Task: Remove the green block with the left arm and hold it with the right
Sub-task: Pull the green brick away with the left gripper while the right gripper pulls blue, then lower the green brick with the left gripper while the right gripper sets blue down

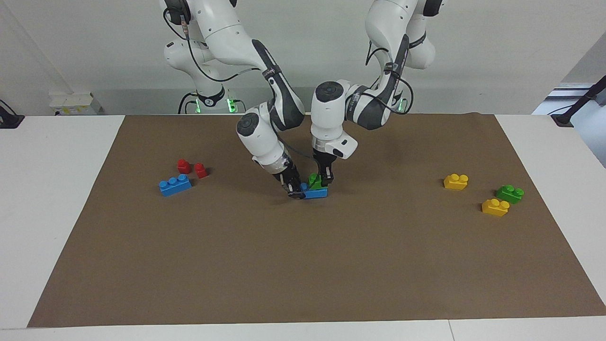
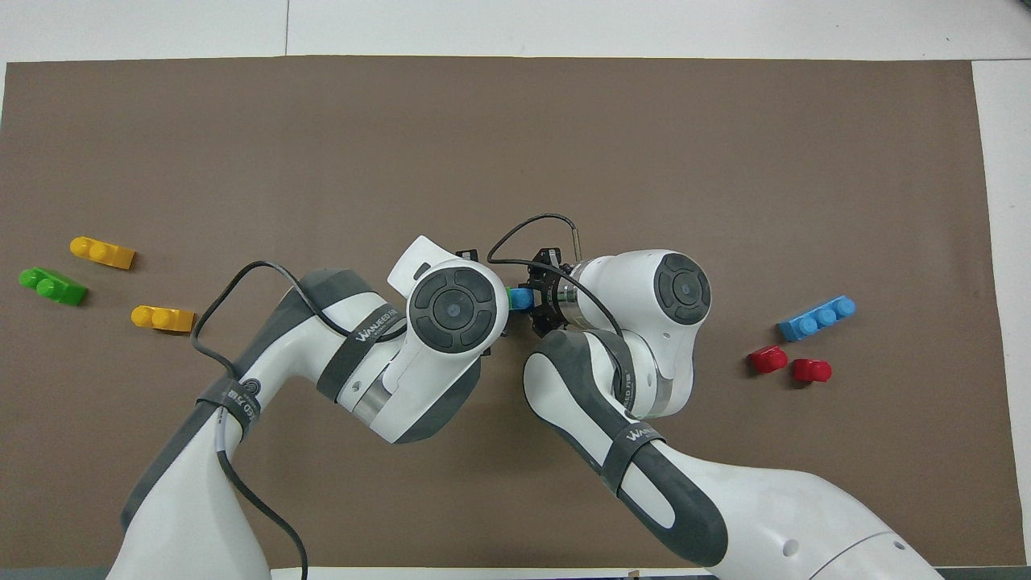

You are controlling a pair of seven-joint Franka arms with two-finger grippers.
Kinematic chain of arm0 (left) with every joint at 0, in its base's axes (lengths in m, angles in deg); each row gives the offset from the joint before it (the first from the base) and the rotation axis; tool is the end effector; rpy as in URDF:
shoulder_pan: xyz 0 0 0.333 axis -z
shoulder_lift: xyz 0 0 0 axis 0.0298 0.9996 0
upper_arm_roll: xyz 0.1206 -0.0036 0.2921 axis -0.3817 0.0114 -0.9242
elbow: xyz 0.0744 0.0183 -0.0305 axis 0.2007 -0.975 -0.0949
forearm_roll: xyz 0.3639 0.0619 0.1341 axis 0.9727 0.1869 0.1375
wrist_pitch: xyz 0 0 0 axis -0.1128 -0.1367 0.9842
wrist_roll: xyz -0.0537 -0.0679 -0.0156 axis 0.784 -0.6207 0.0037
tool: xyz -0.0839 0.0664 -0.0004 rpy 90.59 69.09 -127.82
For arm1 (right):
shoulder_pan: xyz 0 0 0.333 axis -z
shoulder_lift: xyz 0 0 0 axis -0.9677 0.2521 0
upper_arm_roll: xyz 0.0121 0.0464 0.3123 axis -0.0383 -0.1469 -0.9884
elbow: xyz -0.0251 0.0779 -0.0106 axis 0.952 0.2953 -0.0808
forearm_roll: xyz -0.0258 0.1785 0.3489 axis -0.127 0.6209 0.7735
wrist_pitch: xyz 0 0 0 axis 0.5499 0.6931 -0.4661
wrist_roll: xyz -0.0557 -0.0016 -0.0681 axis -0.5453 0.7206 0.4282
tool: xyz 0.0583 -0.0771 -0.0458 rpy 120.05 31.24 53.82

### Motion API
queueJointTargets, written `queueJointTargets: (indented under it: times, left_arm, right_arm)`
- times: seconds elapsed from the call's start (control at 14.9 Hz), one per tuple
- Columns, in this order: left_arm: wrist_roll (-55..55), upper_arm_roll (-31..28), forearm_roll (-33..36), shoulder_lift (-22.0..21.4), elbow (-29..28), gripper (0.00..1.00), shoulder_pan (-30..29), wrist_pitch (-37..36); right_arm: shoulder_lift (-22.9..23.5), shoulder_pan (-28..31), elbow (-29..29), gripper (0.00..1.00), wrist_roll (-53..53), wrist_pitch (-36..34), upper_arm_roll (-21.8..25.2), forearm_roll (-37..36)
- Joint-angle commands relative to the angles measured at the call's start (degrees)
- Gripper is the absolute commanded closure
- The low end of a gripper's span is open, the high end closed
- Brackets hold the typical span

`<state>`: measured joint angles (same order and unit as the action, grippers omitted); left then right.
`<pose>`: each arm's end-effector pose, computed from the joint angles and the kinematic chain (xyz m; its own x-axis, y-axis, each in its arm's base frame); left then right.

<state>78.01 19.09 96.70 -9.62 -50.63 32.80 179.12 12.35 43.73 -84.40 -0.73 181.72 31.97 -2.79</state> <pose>0.4795 -0.3837 0.3812 -0.0566 0.9984 -0.0074 0.9892 0.0571 0.1348 0.5321 0.3147 0.2843 0.0988 -0.9085 -0.4060 -0.9913 -0.0542 -0.1199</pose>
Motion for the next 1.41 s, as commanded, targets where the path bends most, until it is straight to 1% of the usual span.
queueJointTargets:
  times: [0.0, 0.13, 0.2, 0.27, 0.4, 0.47, 0.54, 0.6, 0.67, 0.74, 0.87, 1.01, 1.14, 1.34]
  left_arm:
    - [-3.81, -0.47, 0.67, -4.56, 0.66, 1.0, -1.99, -5.68]
    - [-7.59, -0.39, 0.23, -6.66, 0.75, 1.0, -4.71, -7.63]
    - [-9.61, -0.48, 0.22, -7.54, 0.66, 1.0, -5.94, -8.07]
    - [-12.58, -0.39, 0.22, -7.64, 0.75, 1.0, -7.69, -9.03]
    - [-19.09, -0.48, 0.14, -7.64, 0.75, 1.0, -11.2, -9.22]
    - [-21.9, -0.39, 0.05, -7.55, 0.66, 1.0, -13.4, -9.04]
    - [-24.89, -0.39, -1.0, -7.38, 0.49, 1.0, -15.86, -8.43]
    - [-28.57, -0.48, -3.01, -7.29, 0.49, 1.0, -18.23, -8.08]
    - [-33.22, -0.48, -4.85, -7.11, 0.49, 1.0, -20.25, -8.07]
    - [-36.92, -0.48, -6.18, -7.03, 0.49, 1.0, -22.1, -8.07]
    - [-42.47, -0.39, -6.89, -7.03, 0.4, 1.0, -26.06, -8.07]
    - [-49.32, -0.48, -8.91, -6.94, 0.49, 1.0, -29.14, -8.07]
    - [-55.56, -0.48, -9.27, -6.85, 0.31, 1.0, -32.48, -7.9]
    - [-63.57, -0.56, -9.44, -5.18, 0.4, 1.0, -36.35, -5.97]
  right_arm:
    - [0.36, 0.47, -0.28, 1.0, 2.38, 0.41, -0.18, 1.97]
    - [0.45, 0.91, 0.33, 1.0, 2.38, -0.37, -0.18, 1.88]
    - [0.36, 2.21, 1.47, 1.0, 2.64, -1.95, 0.08, 1.71]
    - [0.01, 4.49, 2.87, 1.0, 3.69, -5.18, 0.17, 0.75]
    - [-0.95, 11.68, 6.64, 1.0, 11.74, -15.71, 0.78, 0.39]
    - [-0.96, 16.07, 8.75, 1.0, 15.79, -20.55, 0.78, -1.26]
    - [-0.96, 20.2, 10.25, 1.0, 19.57, -23.38, 0.7, -4.33]
    - [-0.7, 23.64, 10.7, 1.0, 23.17, -24.1, 0.7, -7.14]
    - [-0.52, 26.63, 10.71, 1.0, 26.78, -24.11, 0.61, -8.21]
    - [-0.52, 28.92, 10.01, 1.0, 30.29, -24.37, 0.61, -8.22]
    - [-0.17, 33.41, 9.65, 1.0, 33.92, -25.42, 0.61, -8.22]
    - [0.71, 34.74, 9.56, 1.0, 35.33, -25.52, 0.61, -8.22]
    - [1.68, 36.23, 9.65, 1.0, 35.86, -25.52, 0.52, -8.22]
    - [2.47, 37.99, 8.87, 1.0, 38.93, -25.52, 0.52, -7.79]
